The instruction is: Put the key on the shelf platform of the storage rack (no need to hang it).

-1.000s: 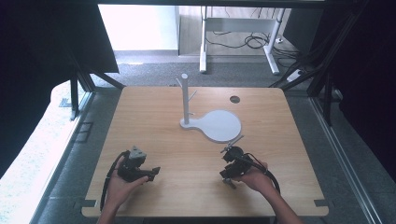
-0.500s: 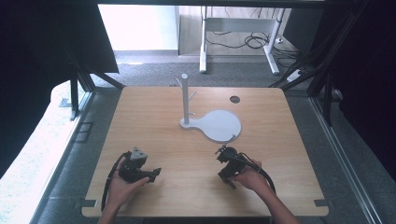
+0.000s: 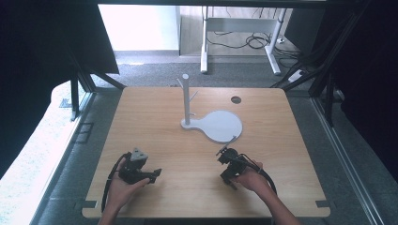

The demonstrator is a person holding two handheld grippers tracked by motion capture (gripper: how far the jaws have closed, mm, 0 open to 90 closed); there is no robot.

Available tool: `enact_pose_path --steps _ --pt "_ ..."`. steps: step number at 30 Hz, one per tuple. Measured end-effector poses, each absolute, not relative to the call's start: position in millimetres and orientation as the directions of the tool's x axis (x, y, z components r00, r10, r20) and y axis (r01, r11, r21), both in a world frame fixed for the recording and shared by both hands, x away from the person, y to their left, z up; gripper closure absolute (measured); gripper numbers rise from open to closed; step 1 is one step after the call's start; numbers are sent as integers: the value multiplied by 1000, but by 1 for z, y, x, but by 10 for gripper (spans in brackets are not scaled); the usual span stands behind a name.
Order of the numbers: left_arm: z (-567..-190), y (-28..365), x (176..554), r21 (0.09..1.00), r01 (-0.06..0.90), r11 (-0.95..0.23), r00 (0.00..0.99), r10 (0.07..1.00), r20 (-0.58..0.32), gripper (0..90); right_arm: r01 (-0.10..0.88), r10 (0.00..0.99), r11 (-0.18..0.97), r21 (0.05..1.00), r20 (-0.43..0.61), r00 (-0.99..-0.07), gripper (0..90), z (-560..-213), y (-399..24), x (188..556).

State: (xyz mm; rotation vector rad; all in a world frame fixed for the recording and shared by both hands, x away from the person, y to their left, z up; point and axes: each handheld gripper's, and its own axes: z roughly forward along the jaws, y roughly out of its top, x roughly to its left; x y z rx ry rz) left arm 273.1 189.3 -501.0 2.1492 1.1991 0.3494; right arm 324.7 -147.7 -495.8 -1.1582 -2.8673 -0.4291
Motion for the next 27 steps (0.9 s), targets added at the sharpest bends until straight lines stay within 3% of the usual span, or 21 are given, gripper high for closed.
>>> enact_pose_path --steps 7,27 --pt "-501 190 273 649 660 -379 548 833 -72 260 678 669 698 233 128 -732 885 -496 -147 324" --pt "-505 195 275 648 666 -368 530 846 -64 254 629 631 737 249 80 -772 898 -480 -157 318"
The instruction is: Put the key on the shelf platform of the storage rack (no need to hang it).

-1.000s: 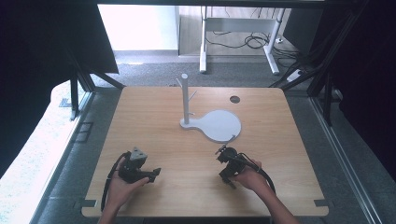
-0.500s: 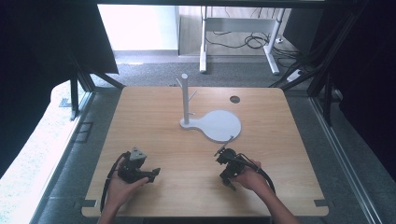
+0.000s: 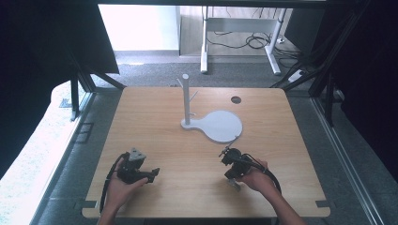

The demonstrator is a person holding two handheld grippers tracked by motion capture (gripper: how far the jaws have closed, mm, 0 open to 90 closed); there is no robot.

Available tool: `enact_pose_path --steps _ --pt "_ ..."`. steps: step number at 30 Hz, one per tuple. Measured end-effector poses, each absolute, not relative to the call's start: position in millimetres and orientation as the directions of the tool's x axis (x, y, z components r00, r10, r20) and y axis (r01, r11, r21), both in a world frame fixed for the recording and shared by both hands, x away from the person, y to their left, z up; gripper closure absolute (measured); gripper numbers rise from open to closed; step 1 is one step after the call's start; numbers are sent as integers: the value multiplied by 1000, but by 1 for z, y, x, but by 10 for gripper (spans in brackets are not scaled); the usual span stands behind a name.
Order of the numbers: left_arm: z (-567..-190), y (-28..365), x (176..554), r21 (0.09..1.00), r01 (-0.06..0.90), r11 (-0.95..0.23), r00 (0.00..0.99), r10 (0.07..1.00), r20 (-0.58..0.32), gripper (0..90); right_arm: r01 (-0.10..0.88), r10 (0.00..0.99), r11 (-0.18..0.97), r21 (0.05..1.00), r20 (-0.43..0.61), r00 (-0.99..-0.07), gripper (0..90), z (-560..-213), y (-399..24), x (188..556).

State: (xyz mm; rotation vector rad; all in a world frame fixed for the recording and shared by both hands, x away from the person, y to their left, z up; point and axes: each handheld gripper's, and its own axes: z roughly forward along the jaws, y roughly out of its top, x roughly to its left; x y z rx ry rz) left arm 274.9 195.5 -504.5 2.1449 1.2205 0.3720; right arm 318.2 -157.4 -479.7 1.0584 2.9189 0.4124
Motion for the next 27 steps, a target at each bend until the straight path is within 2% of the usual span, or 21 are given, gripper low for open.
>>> enact_pose_path --steps 10,27 --pt "-504 196 275 649 669 -363 524 849 -66 253 613 626 739 279 49 -778 899 -451 -165 315" --pt "-503 197 275 649 666 -368 531 845 -66 253 604 631 739 300 8 -776 899 -424 -168 323"
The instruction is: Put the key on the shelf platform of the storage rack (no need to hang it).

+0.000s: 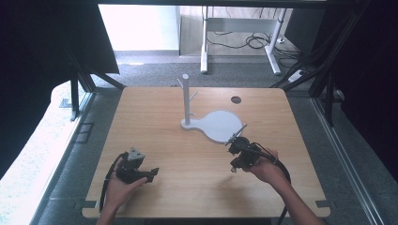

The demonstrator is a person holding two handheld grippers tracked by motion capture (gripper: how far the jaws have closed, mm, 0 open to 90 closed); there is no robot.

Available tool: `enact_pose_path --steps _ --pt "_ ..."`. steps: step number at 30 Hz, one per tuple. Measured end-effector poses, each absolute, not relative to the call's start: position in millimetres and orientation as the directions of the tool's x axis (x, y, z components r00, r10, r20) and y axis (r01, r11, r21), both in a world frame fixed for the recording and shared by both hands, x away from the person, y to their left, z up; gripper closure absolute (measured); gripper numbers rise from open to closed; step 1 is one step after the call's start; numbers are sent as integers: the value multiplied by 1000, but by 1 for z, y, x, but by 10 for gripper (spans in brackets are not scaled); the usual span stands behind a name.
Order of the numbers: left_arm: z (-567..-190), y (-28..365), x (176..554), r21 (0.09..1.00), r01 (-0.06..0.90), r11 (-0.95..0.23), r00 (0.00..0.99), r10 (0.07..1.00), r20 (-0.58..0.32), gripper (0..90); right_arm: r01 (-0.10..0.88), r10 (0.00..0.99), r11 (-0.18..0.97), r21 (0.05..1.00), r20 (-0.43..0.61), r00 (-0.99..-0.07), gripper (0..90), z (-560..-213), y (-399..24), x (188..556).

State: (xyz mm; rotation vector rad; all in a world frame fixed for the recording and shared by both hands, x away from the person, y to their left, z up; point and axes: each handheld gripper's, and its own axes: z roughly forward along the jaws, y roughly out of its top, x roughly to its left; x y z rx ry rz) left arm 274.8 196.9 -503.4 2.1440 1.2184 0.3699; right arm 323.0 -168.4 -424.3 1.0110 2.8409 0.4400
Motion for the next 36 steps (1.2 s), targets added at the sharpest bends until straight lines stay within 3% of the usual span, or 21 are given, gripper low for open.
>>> enact_pose_path --steps 36 --pt "-499 196 272 659 660 -361 536 840 -76 255 609 665 707 360 -44 -746 898 -393 -158 367"
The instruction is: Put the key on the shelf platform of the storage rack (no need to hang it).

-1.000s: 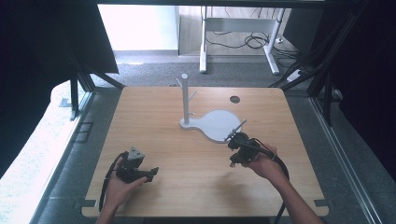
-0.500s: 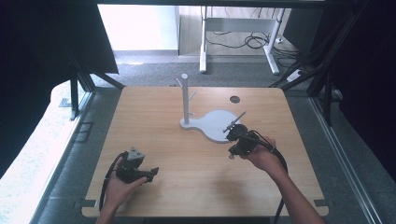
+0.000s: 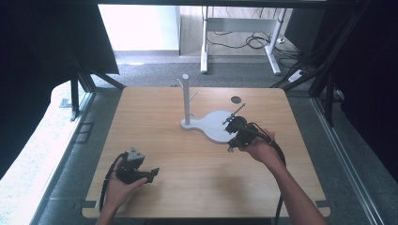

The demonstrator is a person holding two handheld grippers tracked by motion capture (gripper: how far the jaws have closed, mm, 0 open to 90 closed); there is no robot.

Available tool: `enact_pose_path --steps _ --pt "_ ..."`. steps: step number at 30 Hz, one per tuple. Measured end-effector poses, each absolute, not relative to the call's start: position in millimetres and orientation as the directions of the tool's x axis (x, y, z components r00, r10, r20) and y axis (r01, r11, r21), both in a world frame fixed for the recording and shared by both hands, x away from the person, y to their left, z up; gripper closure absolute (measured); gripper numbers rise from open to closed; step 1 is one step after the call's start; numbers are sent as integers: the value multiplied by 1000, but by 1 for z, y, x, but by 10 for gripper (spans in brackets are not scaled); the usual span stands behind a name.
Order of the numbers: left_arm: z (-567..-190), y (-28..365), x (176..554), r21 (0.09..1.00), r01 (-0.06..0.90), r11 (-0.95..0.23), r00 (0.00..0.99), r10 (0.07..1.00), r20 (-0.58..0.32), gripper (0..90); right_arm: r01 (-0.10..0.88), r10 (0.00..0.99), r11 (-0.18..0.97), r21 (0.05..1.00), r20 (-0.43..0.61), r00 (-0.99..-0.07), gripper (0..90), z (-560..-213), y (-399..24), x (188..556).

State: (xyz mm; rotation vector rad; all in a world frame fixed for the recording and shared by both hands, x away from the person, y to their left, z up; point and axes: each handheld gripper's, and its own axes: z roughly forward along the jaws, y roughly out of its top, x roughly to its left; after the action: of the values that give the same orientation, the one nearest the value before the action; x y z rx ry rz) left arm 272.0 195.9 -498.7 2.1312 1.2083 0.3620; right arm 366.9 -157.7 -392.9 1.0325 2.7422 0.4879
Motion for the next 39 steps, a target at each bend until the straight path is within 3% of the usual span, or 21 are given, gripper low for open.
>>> enact_pose_path --steps 39 --pt "-500 198 273 642 675 -362 532 842 -85 253 683 733 633 365 2 -681 898 -392 -148 435"
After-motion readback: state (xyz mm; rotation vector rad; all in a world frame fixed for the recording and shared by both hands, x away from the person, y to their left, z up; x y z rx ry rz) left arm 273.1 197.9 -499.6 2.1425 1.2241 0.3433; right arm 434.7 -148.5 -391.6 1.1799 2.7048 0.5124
